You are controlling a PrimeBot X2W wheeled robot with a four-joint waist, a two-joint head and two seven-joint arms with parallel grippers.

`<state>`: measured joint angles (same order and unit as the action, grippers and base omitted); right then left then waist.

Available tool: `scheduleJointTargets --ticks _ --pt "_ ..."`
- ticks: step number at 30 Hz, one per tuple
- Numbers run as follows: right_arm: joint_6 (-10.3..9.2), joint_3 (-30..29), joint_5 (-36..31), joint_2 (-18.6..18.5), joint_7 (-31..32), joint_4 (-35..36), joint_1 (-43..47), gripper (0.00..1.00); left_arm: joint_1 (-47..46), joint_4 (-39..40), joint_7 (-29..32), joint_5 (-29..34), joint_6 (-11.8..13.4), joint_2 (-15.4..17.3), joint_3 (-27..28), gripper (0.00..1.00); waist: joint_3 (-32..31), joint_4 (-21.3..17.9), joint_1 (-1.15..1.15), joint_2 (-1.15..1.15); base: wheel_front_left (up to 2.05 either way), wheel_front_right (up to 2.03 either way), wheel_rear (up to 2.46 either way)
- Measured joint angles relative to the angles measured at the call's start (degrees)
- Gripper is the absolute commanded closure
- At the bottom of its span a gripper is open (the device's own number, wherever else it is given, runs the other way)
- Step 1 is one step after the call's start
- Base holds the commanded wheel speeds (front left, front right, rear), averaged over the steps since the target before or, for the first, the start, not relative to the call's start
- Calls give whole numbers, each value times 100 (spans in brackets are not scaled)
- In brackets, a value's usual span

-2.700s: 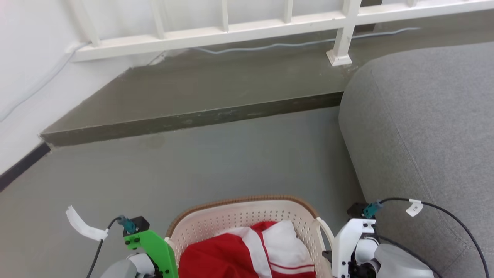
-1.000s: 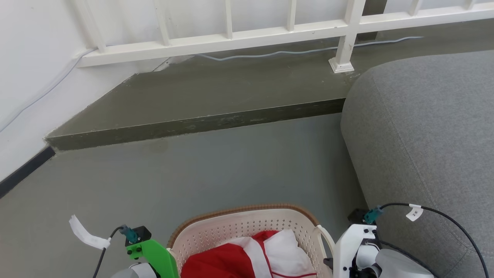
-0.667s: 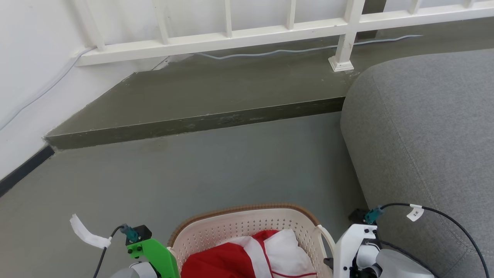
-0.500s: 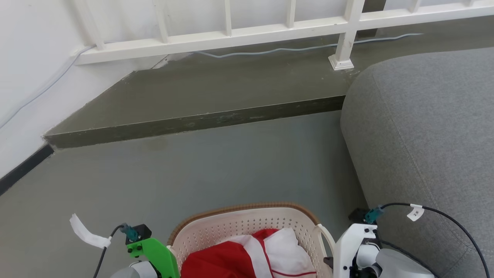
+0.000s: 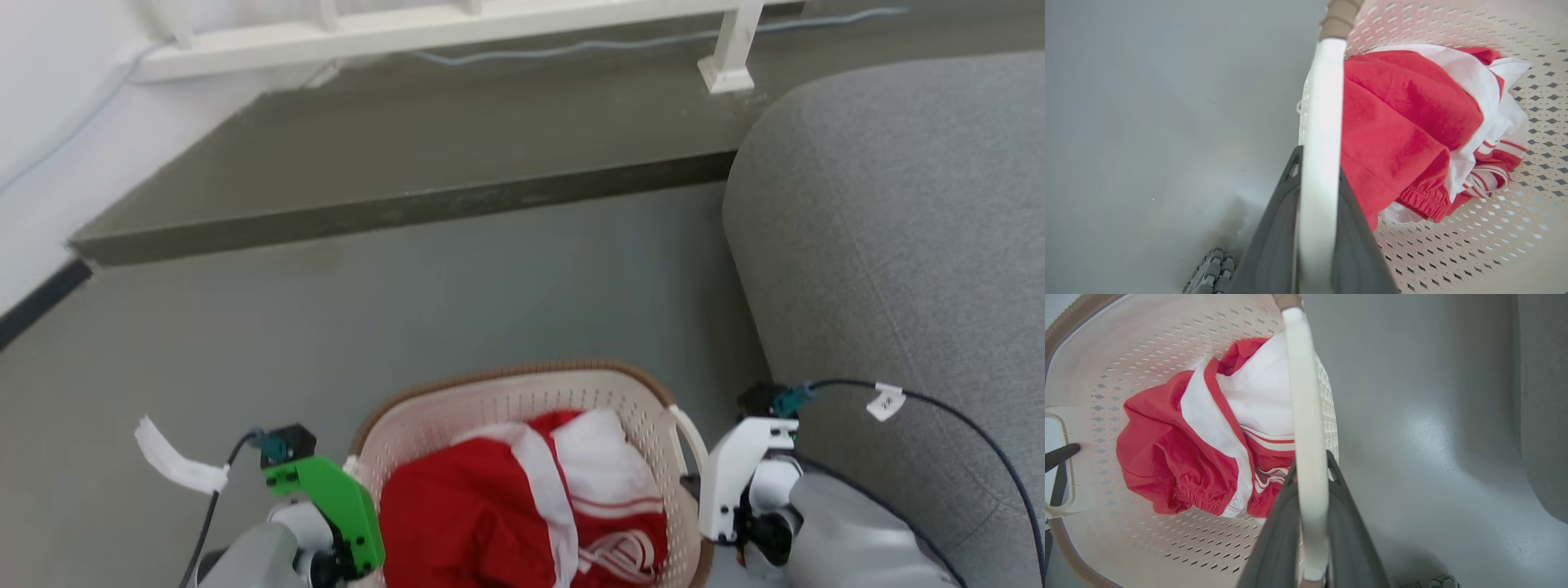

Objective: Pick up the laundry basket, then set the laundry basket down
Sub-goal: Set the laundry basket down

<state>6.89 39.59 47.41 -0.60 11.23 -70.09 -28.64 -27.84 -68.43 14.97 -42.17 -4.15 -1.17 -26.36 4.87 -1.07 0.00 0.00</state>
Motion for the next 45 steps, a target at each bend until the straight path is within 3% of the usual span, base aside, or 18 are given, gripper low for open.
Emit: scheduleJointTargets --ticks 45 --pt "-456 -18 -421 -94 -995 269 -2622 100 -2424 388 -1158 411 247 248 7 100 3324 -117 1 0 0 0 0"
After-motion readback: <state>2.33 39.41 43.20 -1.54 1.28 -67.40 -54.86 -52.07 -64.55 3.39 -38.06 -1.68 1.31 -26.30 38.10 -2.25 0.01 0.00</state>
